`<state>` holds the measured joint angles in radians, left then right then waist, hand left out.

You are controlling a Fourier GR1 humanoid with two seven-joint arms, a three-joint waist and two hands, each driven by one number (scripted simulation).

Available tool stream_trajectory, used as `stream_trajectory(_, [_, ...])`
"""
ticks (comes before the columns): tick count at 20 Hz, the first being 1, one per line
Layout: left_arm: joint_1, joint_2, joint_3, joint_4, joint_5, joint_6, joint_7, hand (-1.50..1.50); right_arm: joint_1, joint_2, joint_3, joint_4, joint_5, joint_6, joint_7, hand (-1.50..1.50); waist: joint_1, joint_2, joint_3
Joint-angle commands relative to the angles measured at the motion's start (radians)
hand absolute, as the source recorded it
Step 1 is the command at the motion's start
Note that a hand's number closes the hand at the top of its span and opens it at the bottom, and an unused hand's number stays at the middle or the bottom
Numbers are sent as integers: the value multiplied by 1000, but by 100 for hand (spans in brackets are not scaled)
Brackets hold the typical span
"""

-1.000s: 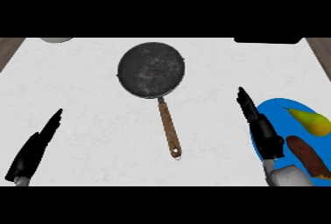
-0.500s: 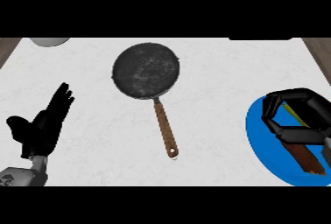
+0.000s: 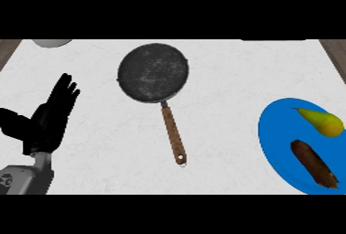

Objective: Pick the sweet potato from the plate and place it in the pan

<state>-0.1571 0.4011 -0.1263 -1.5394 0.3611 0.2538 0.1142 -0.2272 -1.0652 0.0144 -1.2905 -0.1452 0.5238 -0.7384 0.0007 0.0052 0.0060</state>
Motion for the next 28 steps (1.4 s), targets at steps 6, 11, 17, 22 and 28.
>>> stream_trajectory(6, [-37,-33,-31,18,-21,-3,17,0,-67,-143,109,18,242,18,-282,-150,39,9,-4])
stream_trajectory(11, [-19,-39,-23,-22,-38,25,35,0,-130,-180,195,-83,374,-70,-211,-150,30,-1,-6])
stream_trajectory(17, [-45,-43,-7,3,-28,5,48,0,-116,-226,339,-149,590,-147,-178,-150,18,1,-7])
stream_trajectory(22, [-60,-25,29,-14,-28,17,87,0,-70,-276,419,-197,726,-169,-162,-150,1,-6,-6])
stream_trajectory(28, [-9,-37,48,-13,-45,-21,49,0,-53,-262,393,-197,845,-243,-193,-150,-3,-6,-6])
